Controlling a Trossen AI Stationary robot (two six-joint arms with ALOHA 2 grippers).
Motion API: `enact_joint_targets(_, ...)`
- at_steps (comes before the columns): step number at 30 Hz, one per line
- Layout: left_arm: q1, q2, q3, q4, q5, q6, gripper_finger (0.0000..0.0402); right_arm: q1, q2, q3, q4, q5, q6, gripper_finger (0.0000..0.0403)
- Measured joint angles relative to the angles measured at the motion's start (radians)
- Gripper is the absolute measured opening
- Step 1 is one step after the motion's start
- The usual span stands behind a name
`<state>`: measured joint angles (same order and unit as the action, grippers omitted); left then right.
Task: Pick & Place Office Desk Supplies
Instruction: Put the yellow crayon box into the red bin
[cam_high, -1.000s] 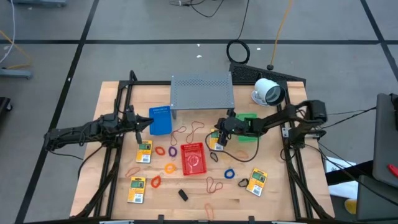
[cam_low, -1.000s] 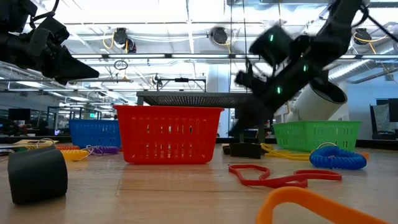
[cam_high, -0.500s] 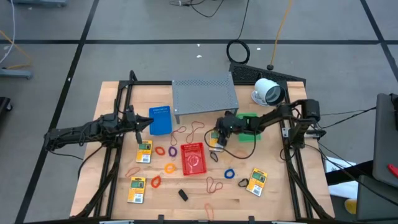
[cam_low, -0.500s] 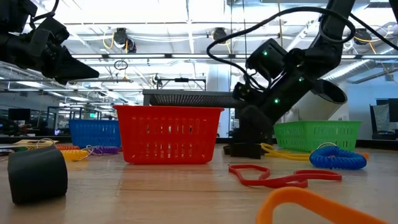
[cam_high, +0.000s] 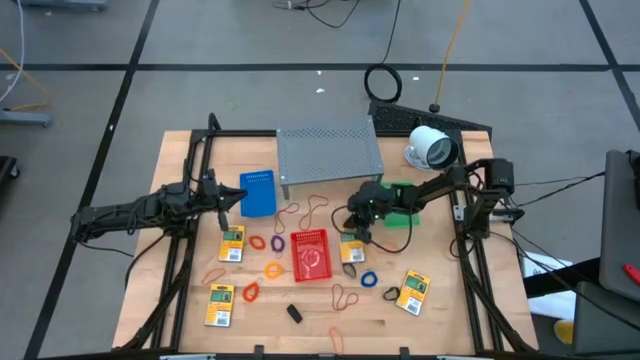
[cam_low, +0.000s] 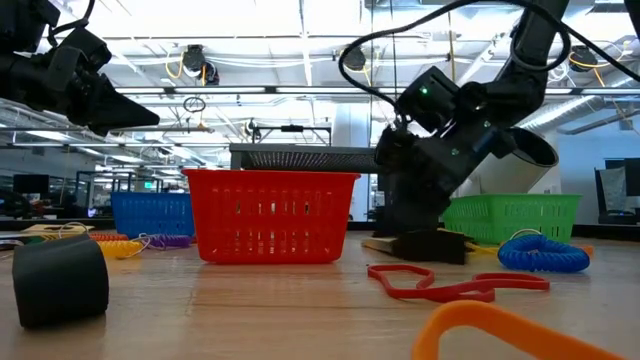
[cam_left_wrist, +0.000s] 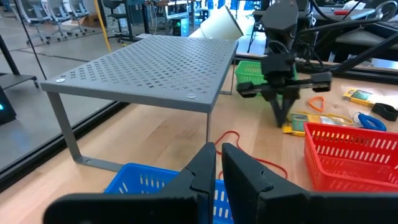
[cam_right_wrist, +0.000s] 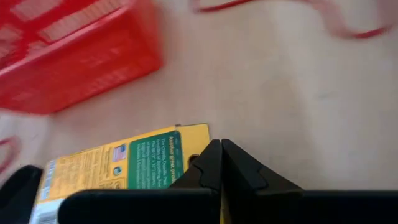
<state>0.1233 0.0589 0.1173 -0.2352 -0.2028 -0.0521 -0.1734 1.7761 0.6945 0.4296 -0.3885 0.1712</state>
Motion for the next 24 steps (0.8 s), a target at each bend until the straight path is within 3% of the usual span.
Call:
enact_joint_targets(4,0.000,0.000,0.000,0.000,0.000,-0.001,0.0035,0.037,0.001,-0.001,0.020,-0.027,-0.050,0.0000)
enact_joint_targets(10,0.000,0.000,0.000,0.000,0.000,-0.009,0.0035,0.086,-0.046,-0.002,0.122,0.172,-0.184,0.0000)
enact_joint_targets(14,0.000,0.000,0.000,0.000,0.001,-0.009,0.0035,0.090,-0.112,-0.001,0.104,0.202,-0.197,0.0009)
enact_joint_targets(18,0.000,0.000,0.000,0.000,0.001,-0.008,0.0035,0.082,-0.157,-0.001,0.017,0.144,-0.142,0.0049)
enact_joint_targets(24,0.000,0.000,0.000,0.000,0.001,-0.005,0.0035,0.056,-0.173,0.000,-0.103,0.092,-0.053,0.0152)
